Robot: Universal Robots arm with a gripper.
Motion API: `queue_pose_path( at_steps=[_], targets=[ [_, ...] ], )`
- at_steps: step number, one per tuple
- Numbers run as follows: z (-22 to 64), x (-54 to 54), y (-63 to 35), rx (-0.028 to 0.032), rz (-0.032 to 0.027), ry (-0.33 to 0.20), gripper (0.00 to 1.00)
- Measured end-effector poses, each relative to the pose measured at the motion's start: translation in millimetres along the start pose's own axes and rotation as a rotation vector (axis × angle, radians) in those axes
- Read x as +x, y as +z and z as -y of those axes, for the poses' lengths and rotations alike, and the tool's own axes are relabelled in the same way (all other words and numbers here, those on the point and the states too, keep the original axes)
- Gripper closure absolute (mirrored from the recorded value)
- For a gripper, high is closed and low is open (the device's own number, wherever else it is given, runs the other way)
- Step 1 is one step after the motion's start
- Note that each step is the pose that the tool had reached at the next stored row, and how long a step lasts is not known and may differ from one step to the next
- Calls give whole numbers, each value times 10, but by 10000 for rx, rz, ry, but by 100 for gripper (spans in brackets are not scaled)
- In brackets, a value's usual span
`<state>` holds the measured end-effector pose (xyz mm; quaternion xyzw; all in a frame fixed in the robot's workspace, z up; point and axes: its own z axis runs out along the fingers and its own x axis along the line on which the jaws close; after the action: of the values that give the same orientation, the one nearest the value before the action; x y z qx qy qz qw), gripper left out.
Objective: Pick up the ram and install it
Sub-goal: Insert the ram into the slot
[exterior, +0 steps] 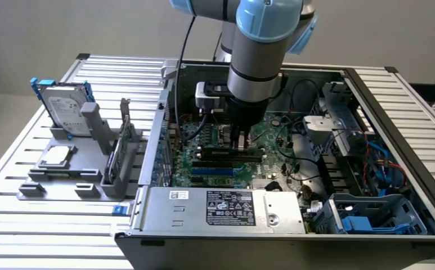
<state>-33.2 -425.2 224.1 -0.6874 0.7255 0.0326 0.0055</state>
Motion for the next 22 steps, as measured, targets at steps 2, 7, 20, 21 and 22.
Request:
queue_pose_path(
  at_steps=[2, 7, 20, 21, 22],
  targets=[
    [0, -1, 1, 1, 2, 0, 86],
    [-9, -1, 1, 0, 1, 1, 86],
    [-4, -1, 8, 7, 0, 1, 86],
    [-4, -1, 10, 7, 1, 1, 86],
    [-4, 0, 11, 8, 1, 0, 86]
  ],
)
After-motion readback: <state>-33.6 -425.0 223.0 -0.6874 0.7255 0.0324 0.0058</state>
